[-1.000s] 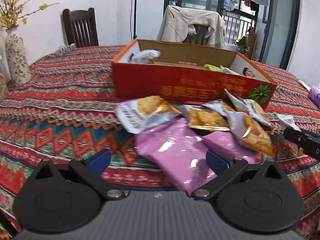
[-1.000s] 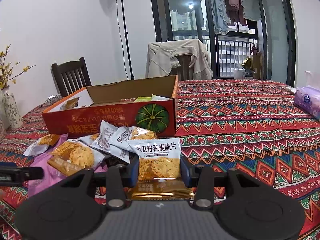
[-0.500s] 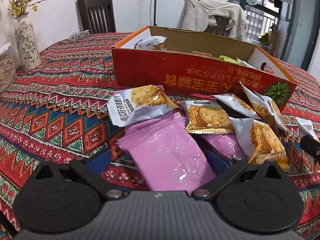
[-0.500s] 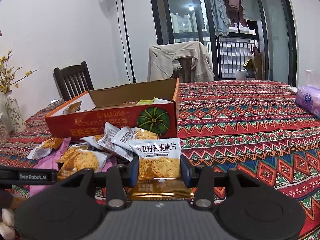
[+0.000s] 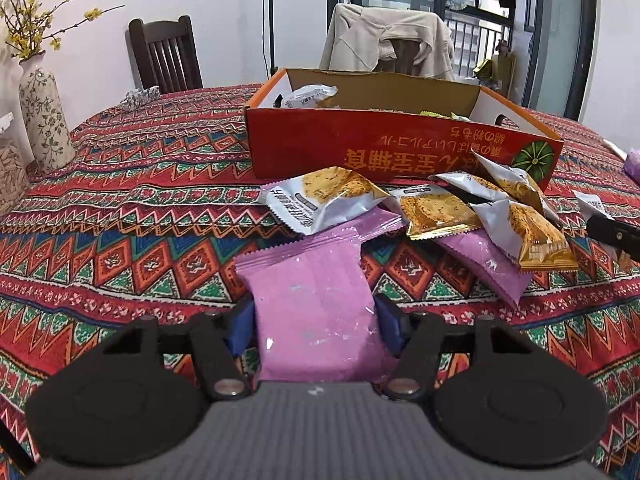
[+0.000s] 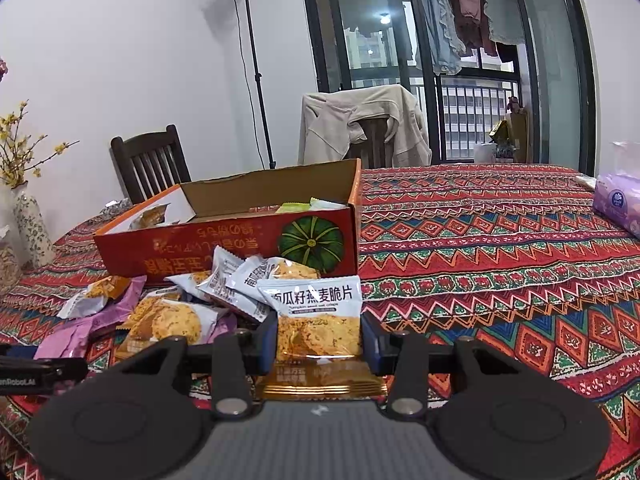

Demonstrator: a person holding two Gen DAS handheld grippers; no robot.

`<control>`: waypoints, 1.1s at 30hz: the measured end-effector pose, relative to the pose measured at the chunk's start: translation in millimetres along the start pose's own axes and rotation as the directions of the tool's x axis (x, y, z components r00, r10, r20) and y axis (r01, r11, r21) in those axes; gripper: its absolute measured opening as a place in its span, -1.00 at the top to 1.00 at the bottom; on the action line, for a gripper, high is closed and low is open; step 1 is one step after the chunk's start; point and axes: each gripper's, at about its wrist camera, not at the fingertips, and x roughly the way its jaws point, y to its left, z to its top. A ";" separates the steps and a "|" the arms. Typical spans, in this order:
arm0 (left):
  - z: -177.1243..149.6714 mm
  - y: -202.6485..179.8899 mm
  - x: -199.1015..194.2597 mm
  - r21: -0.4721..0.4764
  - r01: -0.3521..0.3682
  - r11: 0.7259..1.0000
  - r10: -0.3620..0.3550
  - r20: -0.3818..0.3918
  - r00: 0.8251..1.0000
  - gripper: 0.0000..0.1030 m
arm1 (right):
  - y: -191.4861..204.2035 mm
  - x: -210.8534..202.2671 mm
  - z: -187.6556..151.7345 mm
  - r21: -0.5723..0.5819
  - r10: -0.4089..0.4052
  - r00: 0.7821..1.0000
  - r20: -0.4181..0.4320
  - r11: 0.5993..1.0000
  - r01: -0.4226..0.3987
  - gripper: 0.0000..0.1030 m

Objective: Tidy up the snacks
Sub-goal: 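Grasp a silver cracker packet with the right gripper while the left grasps a pink bag, then carry the cracker packet and pink bag into the orange box and open both grippers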

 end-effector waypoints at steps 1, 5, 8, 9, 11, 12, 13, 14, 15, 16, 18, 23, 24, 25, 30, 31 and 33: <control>-1.6 0.8 -1.0 -0.001 0.001 1.000 -0.001 0.006 1.000 -0.22 | 0.2 -0.1 0.0 -0.001 0.000 1.000 0.001 1.000 0.000 0.19; -6.2 -0.6 -4.8 0.012 -0.005 1.000 0.004 0.033 0.999 -0.22 | 1.1 0.0 0.1 -0.004 -0.003 1.000 0.004 1.000 0.003 0.20; -8.5 -1.0 -10.5 0.022 0.001 1.000 -0.002 0.055 0.999 -0.22 | 0.9 -0.7 -0.1 -0.003 -0.005 1.000 0.008 1.000 0.005 0.20; -9.9 -1.2 -13.5 0.027 0.000 1.000 -0.002 0.065 0.998 -0.22 | 1.1 -0.6 -0.5 -0.004 -0.007 1.000 0.009 1.000 0.007 0.20; -11.1 -0.6 -18.5 0.031 0.004 1.000 -0.007 0.080 0.997 -0.22 | 1.4 -0.9 -0.5 -0.004 -0.008 1.000 0.012 1.000 0.008 0.20; -11.6 0.0 -21.5 0.031 0.006 1.000 -0.009 0.090 0.996 -0.22 | 1.5 -1.2 -0.5 -0.004 -0.009 1.000 0.014 1.000 0.009 0.20; -11.6 0.8 -23.8 0.030 0.008 1.000 -0.011 0.100 0.995 -0.22 | 1.8 -1.7 -0.6 -0.005 -0.010 1.000 0.017 1.000 0.010 0.20; -11.6 1.2 -27.3 0.030 0.010 1.000 -0.013 0.111 0.994 -0.22 | 2.0 -2.4 -0.8 -0.007 -0.012 1.000 0.022 1.000 0.012 0.20; -11.2 1.4 -30.9 0.030 0.011 0.999 -0.014 0.122 0.992 -0.22 | 2.2 -3.2 -1.1 -0.009 -0.014 1.000 0.026 1.000 0.015 0.20; -10.2 1.6 -34.0 0.030 0.011 0.999 -0.015 0.130 0.991 -0.22 | 2.9 -3.9 -1.2 -0.012 -0.017 0.999 0.031 1.000 0.017 0.20; -7.4 2.3 -40.1 0.029 0.017 0.999 -0.021 0.151 0.988 -0.22 | 4.2 -6.1 -1.1 -0.019 -0.020 0.999 0.040 1.000 0.021 0.20; 4.5 2.5 -49.2 0.040 0.035 0.999 -0.042 0.193 0.980 -0.22 | 9.7 -12.8 2.6 -0.045 -0.030 0.998 0.064 0.998 0.032 0.20; 6.9 2.0 -50.4 0.042 0.037 0.998 -0.045 0.201 0.979 -0.22 | 10.8 -14.0 4.0 -0.050 -0.029 0.997 0.068 0.998 0.032 0.20; 10.0 1.5 -51.0 0.042 0.037 0.998 -0.045 0.208 0.977 -0.22 | 12.0 -15.0 5.7 -0.054 -0.029 0.997 0.071 0.998 0.033 0.20; 27.0 -1.0 -51.6 0.051 0.047 0.998 -0.057 0.234 0.970 -0.22 | 19.5 -20.1 18.2 -0.076 -0.019 0.995 0.095 0.997 0.026 0.20; 30.5 -2.5 -51.4 0.058 0.049 0.997 -0.061 0.241 0.969 -0.22 | 20.8 -20.5 21.1 -0.081 -0.018 0.995 0.101 0.996 0.026 0.20; 36.5 -4.9 -50.4 0.069 0.052 0.996 -0.068 0.254 0.965 -0.22 | 23.8 -20.4 27.9 -0.092 -0.017 0.993 0.114 0.995 0.027 0.20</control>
